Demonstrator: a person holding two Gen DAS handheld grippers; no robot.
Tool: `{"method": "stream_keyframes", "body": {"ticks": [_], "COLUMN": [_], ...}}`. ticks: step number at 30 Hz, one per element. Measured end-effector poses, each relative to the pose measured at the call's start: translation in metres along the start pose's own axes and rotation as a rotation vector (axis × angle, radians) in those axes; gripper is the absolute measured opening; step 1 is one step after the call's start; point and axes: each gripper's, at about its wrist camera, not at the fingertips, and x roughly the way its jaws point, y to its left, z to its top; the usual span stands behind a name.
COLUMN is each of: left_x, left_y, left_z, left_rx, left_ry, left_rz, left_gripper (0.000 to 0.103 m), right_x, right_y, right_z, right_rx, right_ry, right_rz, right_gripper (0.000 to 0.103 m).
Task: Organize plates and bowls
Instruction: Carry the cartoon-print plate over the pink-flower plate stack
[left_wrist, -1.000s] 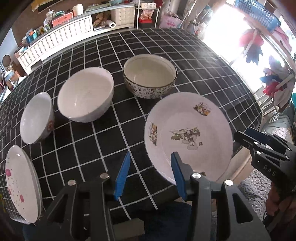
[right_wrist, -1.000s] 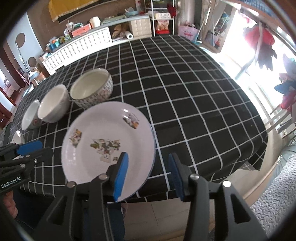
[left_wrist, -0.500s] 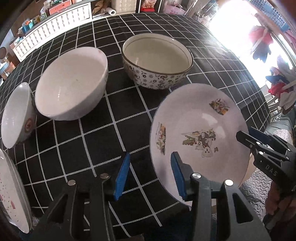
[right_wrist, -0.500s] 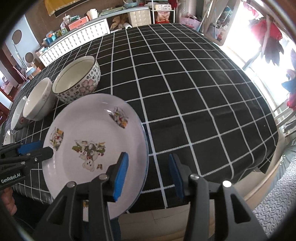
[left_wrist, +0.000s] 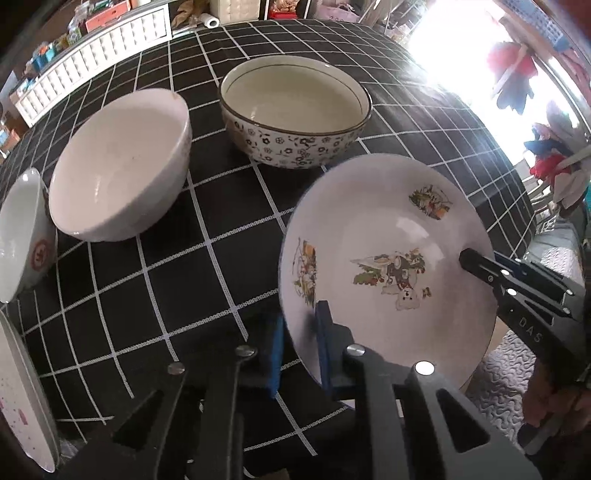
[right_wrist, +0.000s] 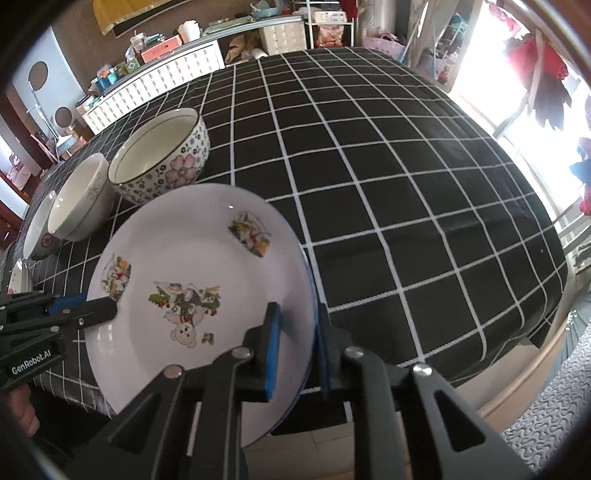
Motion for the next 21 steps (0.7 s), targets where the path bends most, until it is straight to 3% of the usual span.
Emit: {"method": "stream_keyframes", "body": {"ticks": [6, 13, 21], "left_x": [0.0, -0.016, -0.05], "left_y": [0.0, 0.015, 0.054], "left_z": [-0.002, -0.019, -0.043], "left_rx": [-0.002, 0.003, -0.062], "left_ry": [0.028, 0.025, 0.0], "left_rz": [0.033, 0.06, 0.094], "left_gripper": [0.014, 0.015, 0.015], "right_x": [-0.002, -0.008, -0.022], "right_y": [0.01, 0.033, 0.076], "right_z": [-0.002, -0.008, -0.01], "right_rx": [-0.016, -0.041, -0.088], "right_ry": [0.013, 0.028, 0.023], "right_rz": [-0.036, -0.009, 0.038], "right_gripper": [0.021, 0.021, 0.021]}}
